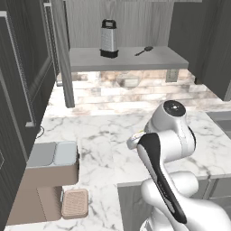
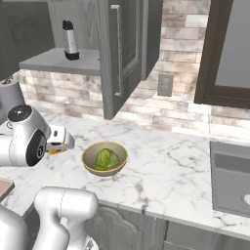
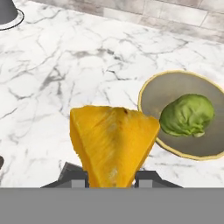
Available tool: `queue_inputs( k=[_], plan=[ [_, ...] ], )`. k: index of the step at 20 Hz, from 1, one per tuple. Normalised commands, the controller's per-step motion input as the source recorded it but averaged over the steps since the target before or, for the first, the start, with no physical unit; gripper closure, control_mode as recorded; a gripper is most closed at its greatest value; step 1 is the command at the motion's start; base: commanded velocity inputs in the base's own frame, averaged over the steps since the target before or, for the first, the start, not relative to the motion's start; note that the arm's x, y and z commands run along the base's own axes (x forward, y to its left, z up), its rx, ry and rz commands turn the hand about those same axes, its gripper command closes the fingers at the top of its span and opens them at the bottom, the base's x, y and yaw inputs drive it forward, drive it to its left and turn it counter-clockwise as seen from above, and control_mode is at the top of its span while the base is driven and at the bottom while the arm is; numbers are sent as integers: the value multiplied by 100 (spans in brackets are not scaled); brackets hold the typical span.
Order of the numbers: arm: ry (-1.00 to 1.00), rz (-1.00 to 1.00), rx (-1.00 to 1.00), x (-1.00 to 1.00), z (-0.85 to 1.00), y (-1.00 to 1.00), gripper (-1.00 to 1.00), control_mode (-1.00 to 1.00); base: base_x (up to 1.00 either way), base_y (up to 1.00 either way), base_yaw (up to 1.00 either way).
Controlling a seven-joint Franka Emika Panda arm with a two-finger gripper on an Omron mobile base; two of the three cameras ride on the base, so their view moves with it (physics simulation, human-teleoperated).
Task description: Pick the cheese from the fridge and the cheese grater from the cabinet and place them next to the salad bowl.
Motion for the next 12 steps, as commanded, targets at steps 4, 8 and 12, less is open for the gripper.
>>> queue_inputs(
  k=[4,8,12],
  plan=[
    [0,-3,6,0,-18,0,100,-100,0,0,0],
    [2,0,10,0,-25,0,100,-100,0,0,0],
    [0,0,7,0,-39,0,100,-100,0,0,0]
  ],
)
